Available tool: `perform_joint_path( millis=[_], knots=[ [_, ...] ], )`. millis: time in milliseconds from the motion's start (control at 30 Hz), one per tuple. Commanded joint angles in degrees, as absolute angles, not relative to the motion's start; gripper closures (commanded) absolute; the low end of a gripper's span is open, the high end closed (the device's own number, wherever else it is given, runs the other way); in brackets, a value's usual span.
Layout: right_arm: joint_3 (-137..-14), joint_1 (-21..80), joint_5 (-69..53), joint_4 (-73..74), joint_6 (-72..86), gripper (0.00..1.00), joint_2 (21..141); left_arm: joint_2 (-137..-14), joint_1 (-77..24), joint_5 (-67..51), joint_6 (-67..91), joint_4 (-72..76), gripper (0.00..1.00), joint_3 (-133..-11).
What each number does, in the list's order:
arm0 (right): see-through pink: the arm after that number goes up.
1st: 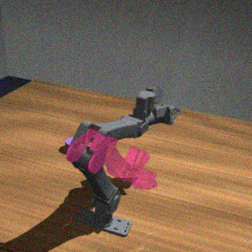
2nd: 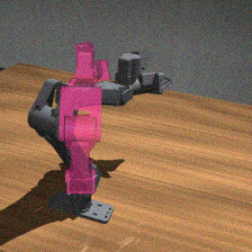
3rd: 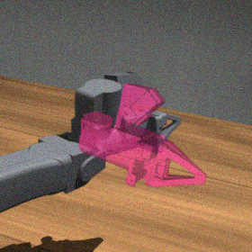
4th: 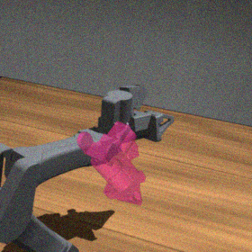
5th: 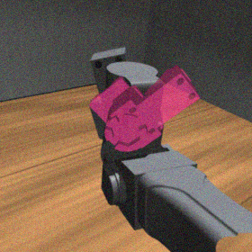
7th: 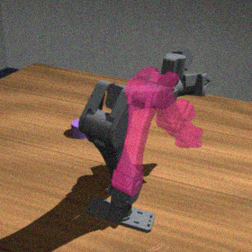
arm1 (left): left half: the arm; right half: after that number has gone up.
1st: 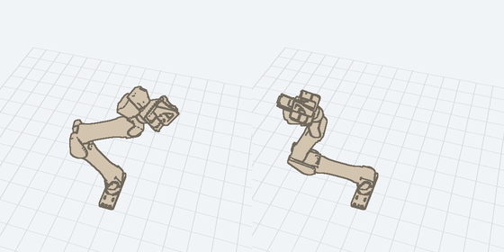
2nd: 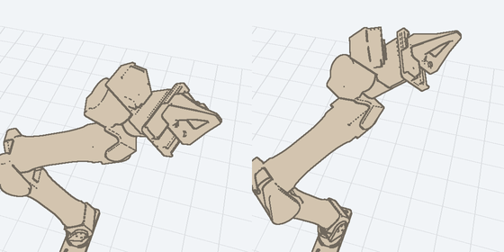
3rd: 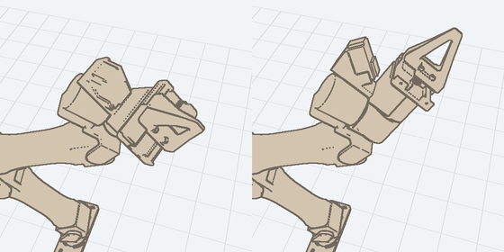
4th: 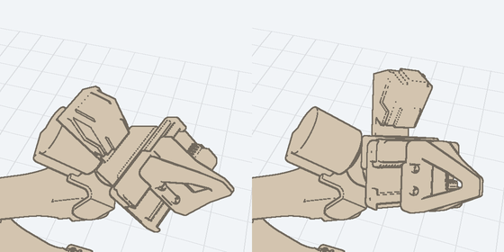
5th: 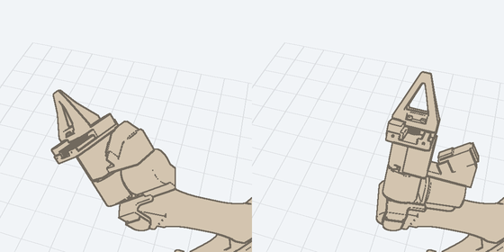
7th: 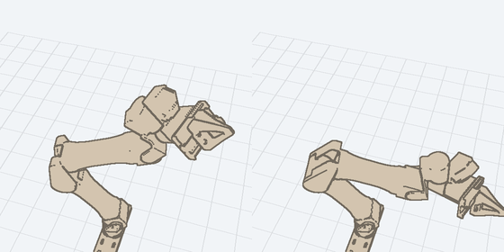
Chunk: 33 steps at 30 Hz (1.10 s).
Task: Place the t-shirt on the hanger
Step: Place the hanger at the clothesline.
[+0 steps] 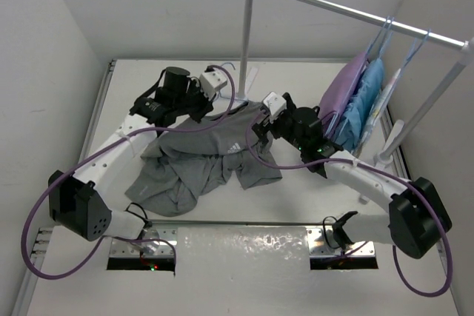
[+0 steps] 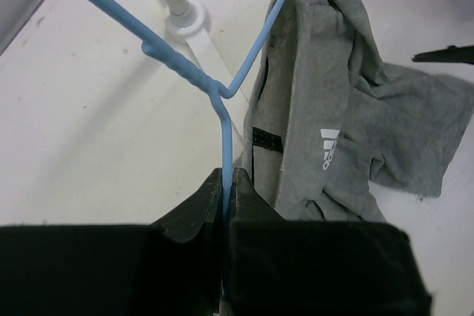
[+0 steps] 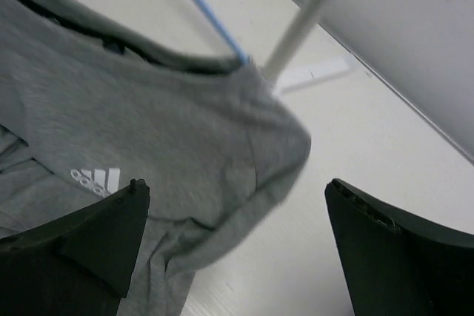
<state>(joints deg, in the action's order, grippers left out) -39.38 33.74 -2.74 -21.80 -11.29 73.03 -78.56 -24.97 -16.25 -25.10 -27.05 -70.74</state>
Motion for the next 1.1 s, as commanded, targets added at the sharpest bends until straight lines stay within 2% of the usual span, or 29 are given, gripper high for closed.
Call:
perform_joint_path(
  millis=[0, 200, 333, 467, 667, 800, 933, 1067],
  knots=[
    [-38.05, 34.10, 9.04, -18.91, -6.94, 0.01, 69.53, -79.27, -27.77, -9.59, -18.20, -21.27, 1.00, -78.72],
    [-34.64, 34.63, 10.01, -16.25, -5.28, 0.01, 65.66, -82.09, -31.63, -4.67, -16.79, -21.79, 1.00, -87.08],
    [-32.34, 34.54, 12.30, -17.67, -5.10, 0.01, 64.86, -84.63, -36.38, 3.41, -17.05, -24.78, 1.00, -94.72],
    [-33.48, 34.54, 13.80, -15.56, -4.13, 0.01, 65.48, -93.48, -37.27, 8.34, -16.08, -30.23, 1.00, -113.66],
    [-32.17, 34.54, 13.01, -14.68, -3.69, 0.01, 62.93, -103.61, -39.90, 11.51, -17.75, -31.03, 1.00, -133.84],
    [-32.43, 34.63, 13.01, -12.93, -4.39, 0.01, 61.70, -106.26, -41.66, 12.31, -17.68, -28.39, 1.00, -136.06],
    [-32.35, 34.63, 12.39, -10.99, -4.83, 0.01, 59.86, -104.24, -42.10, 11.33, -16.79, -24.97, 1.00, -128.42],
    [-30.33, 34.63, 12.57, -12.65, -5.27, 0.01, 57.22, -107.04, -42.10, 11.25, -16.26, -24.96, 1.00, -131.91]
  ],
)
